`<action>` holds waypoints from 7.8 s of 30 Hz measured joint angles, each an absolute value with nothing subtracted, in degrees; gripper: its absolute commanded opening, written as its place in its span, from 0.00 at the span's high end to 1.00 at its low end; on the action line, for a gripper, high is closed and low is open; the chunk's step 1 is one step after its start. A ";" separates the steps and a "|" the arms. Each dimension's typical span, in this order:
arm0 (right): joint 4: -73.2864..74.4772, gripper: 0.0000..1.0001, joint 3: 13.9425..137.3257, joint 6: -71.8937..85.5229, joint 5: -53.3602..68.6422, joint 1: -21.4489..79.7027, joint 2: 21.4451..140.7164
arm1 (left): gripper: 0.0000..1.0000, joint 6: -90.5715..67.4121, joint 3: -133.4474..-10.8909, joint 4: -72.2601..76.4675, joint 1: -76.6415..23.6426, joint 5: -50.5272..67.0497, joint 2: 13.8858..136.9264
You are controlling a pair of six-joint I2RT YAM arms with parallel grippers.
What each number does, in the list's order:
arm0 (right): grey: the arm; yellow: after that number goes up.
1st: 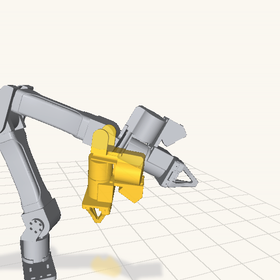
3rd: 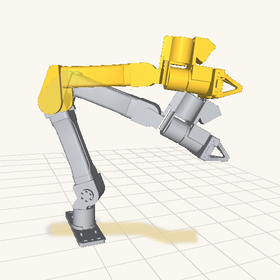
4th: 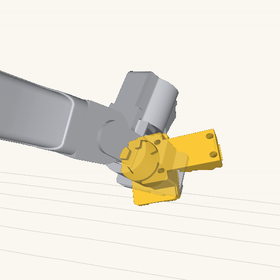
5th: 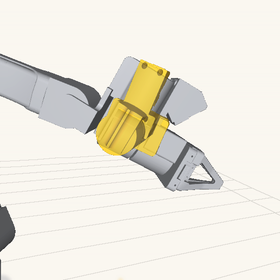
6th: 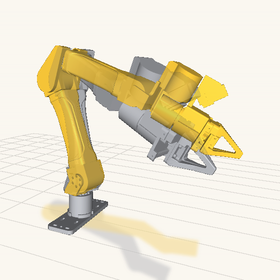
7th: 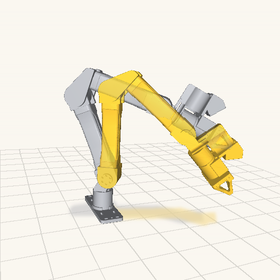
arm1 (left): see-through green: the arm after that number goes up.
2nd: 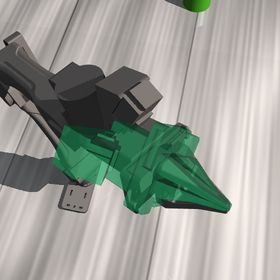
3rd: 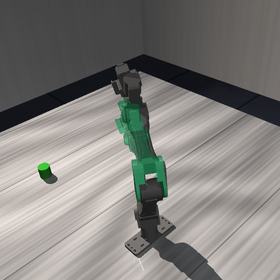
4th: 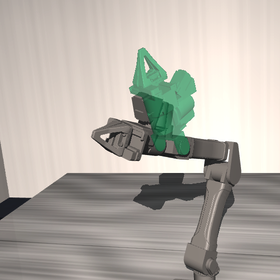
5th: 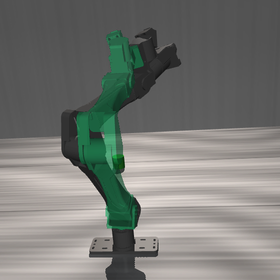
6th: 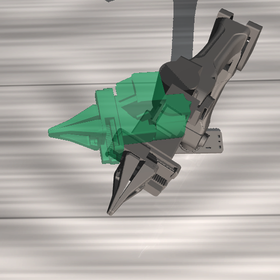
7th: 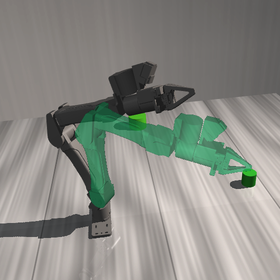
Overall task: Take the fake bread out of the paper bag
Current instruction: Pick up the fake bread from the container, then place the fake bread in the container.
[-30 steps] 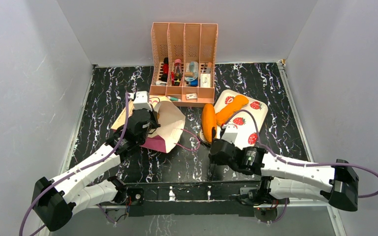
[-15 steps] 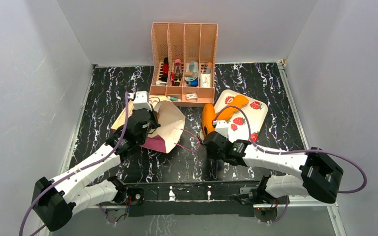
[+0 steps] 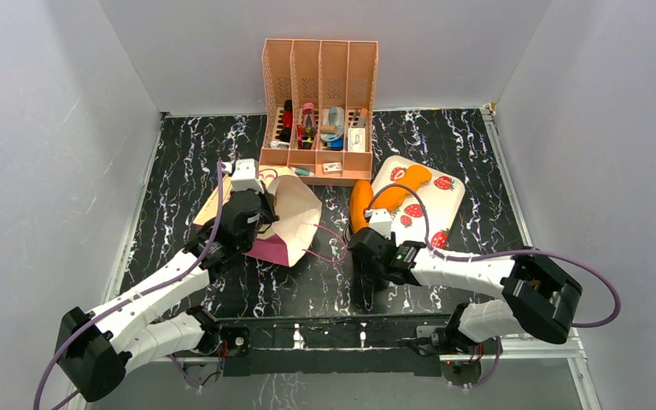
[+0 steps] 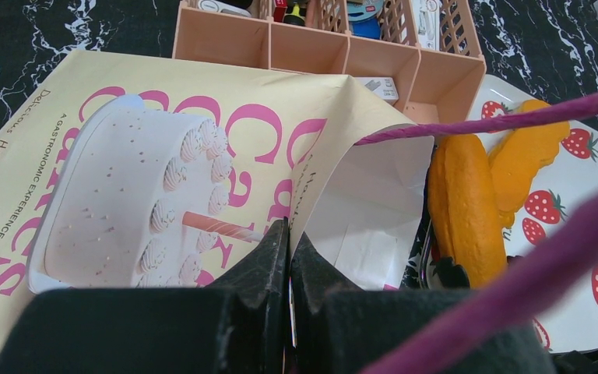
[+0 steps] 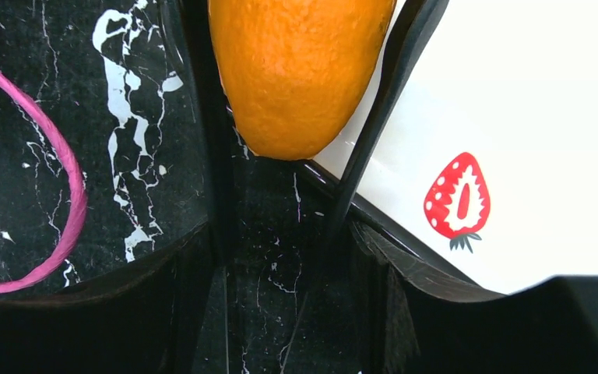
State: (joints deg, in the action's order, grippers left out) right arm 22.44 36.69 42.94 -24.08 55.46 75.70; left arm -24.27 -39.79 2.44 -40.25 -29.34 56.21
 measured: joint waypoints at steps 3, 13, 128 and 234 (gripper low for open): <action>22.33 0.38 36.69 42.94 -24.12 55.44 76.31 | 1.00 -24.32 -39.64 2.59 -40.25 -29.32 56.21; 22.02 0.59 36.69 42.68 -26.98 56.86 78.24 | 1.00 -24.51 -39.59 2.96 -40.25 -29.30 56.23; 23.31 0.54 29.26 45.30 -23.57 30.24 65.45 | 1.00 -25.78 -39.51 2.52 -40.25 -25.65 59.18; 38.96 0.61 23.77 76.05 -32.69 61.71 49.32 | 1.00 -28.14 -38.39 1.67 -40.25 -24.80 58.30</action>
State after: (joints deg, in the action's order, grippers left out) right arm 38.96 23.77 76.05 -32.69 61.71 49.32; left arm -28.14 -38.39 1.67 -40.25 -24.80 58.30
